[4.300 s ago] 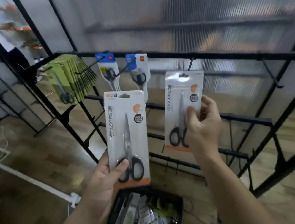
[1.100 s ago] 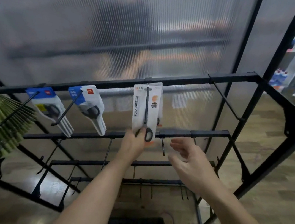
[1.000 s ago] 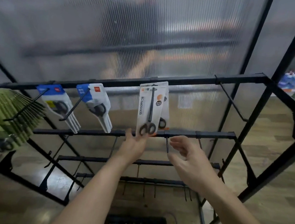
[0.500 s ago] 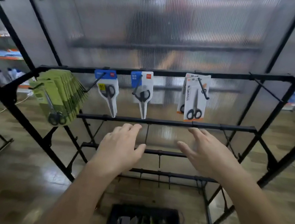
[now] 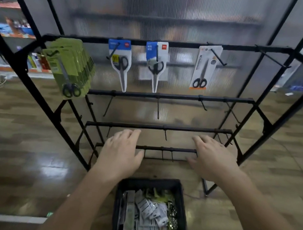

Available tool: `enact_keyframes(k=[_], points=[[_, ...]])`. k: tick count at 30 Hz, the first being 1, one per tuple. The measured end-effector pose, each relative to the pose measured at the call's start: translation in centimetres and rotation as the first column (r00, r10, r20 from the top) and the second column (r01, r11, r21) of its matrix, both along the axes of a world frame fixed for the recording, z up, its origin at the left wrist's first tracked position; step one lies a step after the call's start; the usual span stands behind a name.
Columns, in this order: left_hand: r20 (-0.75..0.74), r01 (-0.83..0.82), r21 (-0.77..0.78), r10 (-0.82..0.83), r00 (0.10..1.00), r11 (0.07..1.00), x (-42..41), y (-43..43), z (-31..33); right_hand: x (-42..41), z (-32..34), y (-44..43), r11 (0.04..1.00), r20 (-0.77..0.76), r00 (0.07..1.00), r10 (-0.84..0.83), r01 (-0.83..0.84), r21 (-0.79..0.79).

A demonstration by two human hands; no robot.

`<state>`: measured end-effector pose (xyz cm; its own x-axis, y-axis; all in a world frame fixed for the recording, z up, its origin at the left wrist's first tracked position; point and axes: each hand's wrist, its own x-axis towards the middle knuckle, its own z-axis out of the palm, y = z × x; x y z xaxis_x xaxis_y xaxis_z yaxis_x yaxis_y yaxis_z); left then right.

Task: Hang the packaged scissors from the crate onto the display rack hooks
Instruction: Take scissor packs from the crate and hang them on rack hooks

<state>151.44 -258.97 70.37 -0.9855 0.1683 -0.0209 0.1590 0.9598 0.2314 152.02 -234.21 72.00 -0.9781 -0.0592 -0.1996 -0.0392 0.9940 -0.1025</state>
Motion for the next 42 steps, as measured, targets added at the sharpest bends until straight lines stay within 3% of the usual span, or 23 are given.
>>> enact_keyframes(k=[9, 14, 19, 27, 34, 42], points=[[0.175, 0.039, -0.117, -0.018, 0.984, 0.992, 3.4, 4.2, -4.6, 3.9, -6.9, 4.0, 1.000, 0.195, 0.981, -0.002, 0.007, -0.023], [0.202, 0.067, -0.121, -0.042, 0.978, 0.990, 5.1, 5.0, -7.1, 5.0, -9.9, 4.4, 1.000, 0.284, 0.959, -0.011, 0.011, 0.003], [0.213, 0.114, -0.124, -0.086, 0.973, 0.986, 2.9, 2.9, -9.6, 4.2, -12.0, 3.0, 0.997, 0.304, 0.950, -0.075, 0.064, 0.046], [0.410, 0.271, -0.100, -0.208, 0.888, 0.957, -2.0, -2.6, -18.0, 1.8, -19.3, -2.9, 0.973, 0.446, 0.871, -0.204, 0.232, -0.008], [0.561, 0.201, -0.090, -0.118, 0.819, 0.975, -2.4, -2.3, -35.8, 0.2, -34.2, -2.1, 0.996, 0.571, 0.817, -0.083, 0.089, 0.018], [0.608, 0.277, -0.168, -0.121, 0.784, 0.946, -5.8, -0.8, -67.1, -5.5, -66.1, 0.0, 0.999, 0.652, 0.757, 0.035, -0.053, 0.008]])
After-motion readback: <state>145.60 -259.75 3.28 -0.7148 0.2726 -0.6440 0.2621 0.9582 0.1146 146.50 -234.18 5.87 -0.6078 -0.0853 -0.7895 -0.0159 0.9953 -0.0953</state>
